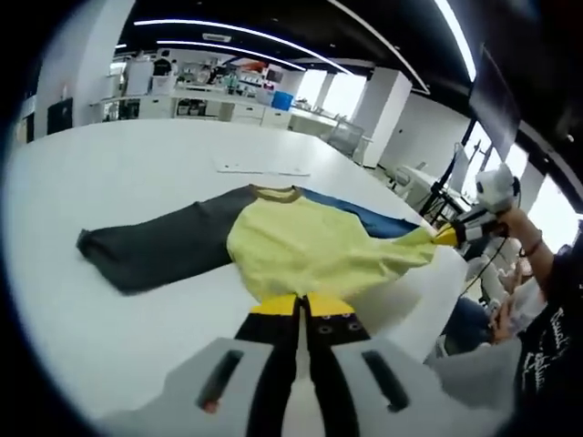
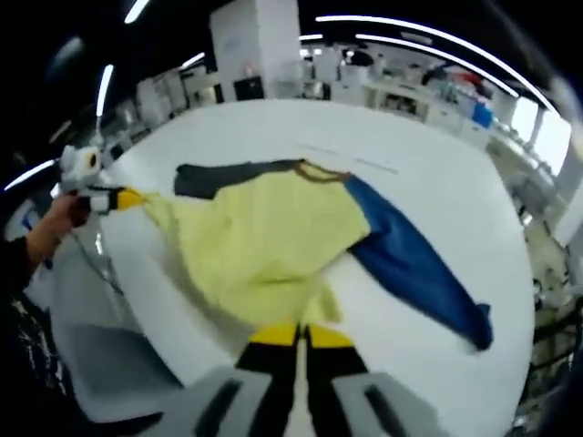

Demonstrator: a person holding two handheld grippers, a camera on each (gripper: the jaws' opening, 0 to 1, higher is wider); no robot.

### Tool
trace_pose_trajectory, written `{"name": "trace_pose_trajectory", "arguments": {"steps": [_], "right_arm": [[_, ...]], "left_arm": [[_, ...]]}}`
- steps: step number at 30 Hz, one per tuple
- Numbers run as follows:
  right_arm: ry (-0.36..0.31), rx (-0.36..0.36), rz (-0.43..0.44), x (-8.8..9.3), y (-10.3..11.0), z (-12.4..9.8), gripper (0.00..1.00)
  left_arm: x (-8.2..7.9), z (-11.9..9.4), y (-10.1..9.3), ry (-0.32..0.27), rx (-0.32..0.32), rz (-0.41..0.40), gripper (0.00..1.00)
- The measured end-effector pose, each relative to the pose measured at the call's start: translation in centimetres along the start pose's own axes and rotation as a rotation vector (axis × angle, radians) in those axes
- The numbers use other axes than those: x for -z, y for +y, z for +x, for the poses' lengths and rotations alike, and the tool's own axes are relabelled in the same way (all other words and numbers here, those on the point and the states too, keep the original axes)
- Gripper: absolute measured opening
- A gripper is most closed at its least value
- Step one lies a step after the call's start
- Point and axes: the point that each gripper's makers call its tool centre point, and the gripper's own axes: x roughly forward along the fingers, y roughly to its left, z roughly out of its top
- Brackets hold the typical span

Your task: Fold the garment on the visible template until the final outline fits inside the template.

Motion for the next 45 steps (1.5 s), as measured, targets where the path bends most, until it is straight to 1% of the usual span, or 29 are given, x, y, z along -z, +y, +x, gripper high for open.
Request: {"name": "trace_pose_trajectory", "arguments": {"steps": [3, 6, 9, 10, 12, 15, 17, 19, 22, 26, 28, 30, 31, 32, 34, 35, 37, 40, 45], "right_arm": [[0.014, 0.018, 0.023, 1.1, 0.1, -0.3, 0.00], [0.008, 0.034, 0.071, 2.2, 0.2, -0.5, 0.00], [0.007, 0.040, 0.082, 3.0, 0.3, -0.1, 0.00], [0.015, 0.043, 0.092, 3.4, 0.3, 0.0, 0.00], [0.030, 0.047, 0.118, 4.5, 0.7, 0.2, 0.00], [0.040, 0.051, 0.136, 5.5, 1.0, 0.6, 0.00], [0.051, 0.048, 0.162, 6.2, 1.0, 1.0, 0.00], [0.050, 0.052, 0.181, 6.8, 1.0, 1.3, 0.00], [0.052, 0.059, 0.209, 7.4, 1.2, 1.7, 0.00], [0.069, 0.062, 0.244, 8.5, 1.2, 2.4, 0.00], [0.080, 0.063, 0.253, 9.1, 1.4, 2.7, 0.00], [0.091, 0.063, 0.261, 9.6, 1.5, 3.1, 0.00], [0.092, 0.063, 0.263, 9.8, 1.5, 3.2, 0.00], [0.097, 0.065, 0.270, 10.0, 1.5, 3.3, 0.00], [0.100, 0.063, 0.276, 10.3, 1.6, 3.4, 0.00], [0.101, 0.065, 0.279, 10.4, 1.6, 3.5, 0.00], [0.104, 0.065, 0.287, 10.6, 1.4, 3.8, 0.00], [0.107, 0.065, 0.289, 10.9, 1.6, 3.8, 0.00], [0.108, 0.062, 0.296, 11.2, 1.5, 4.2, 0.00]], "left_arm": [[0.8, -0.4, -0.1, 0.017, -0.004, -0.018, 0.00], [1.5, -0.8, -0.3, 0.024, -0.006, -0.039, 0.00], [3.2, -0.9, -0.6, 0.070, -0.021, -0.034, 0.00], [3.3, -0.9, -0.6, 0.073, -0.022, -0.032, 0.00], [4.2, -0.9, -0.7, 0.084, -0.026, -0.032, 0.00], [5.7, -1.0, -0.8, 0.113, -0.040, -0.039, 0.00], [6.4, -1.0, -0.6, 0.126, -0.049, -0.050, 0.00], [7.3, -0.9, -0.6, 0.148, -0.051, -0.069, 0.00], [8.7, -0.9, -0.6, 0.189, -0.071, -0.086, 0.00], [10.3, -0.9, -0.7, 0.233, -0.085, -0.102, 0.00], [11.2, -0.9, -1.1, 0.262, -0.093, -0.097, 0.00], [12.2, -0.9, -0.7, 0.293, -0.100, -0.096, 0.00], [12.5, -0.9, -0.8, 0.297, -0.105, -0.098, 0.00], [13.1, -1.0, -0.9, 0.318, -0.112, -0.108, 0.00], [13.7, -1.1, -0.6, 0.334, -0.119, -0.115, 0.00], [14.2, -1.2, -0.6, 0.353, -0.133, -0.121, 0.00], [14.4, -1.2, -0.5, 0.350, -0.138, -0.112, 0.00], [14.5, -1.1, -0.3, 0.345, -0.146, -0.120, 0.00], [14.8, -1.2, -0.3, 0.356, -0.157, -0.131, 0.00]]}}
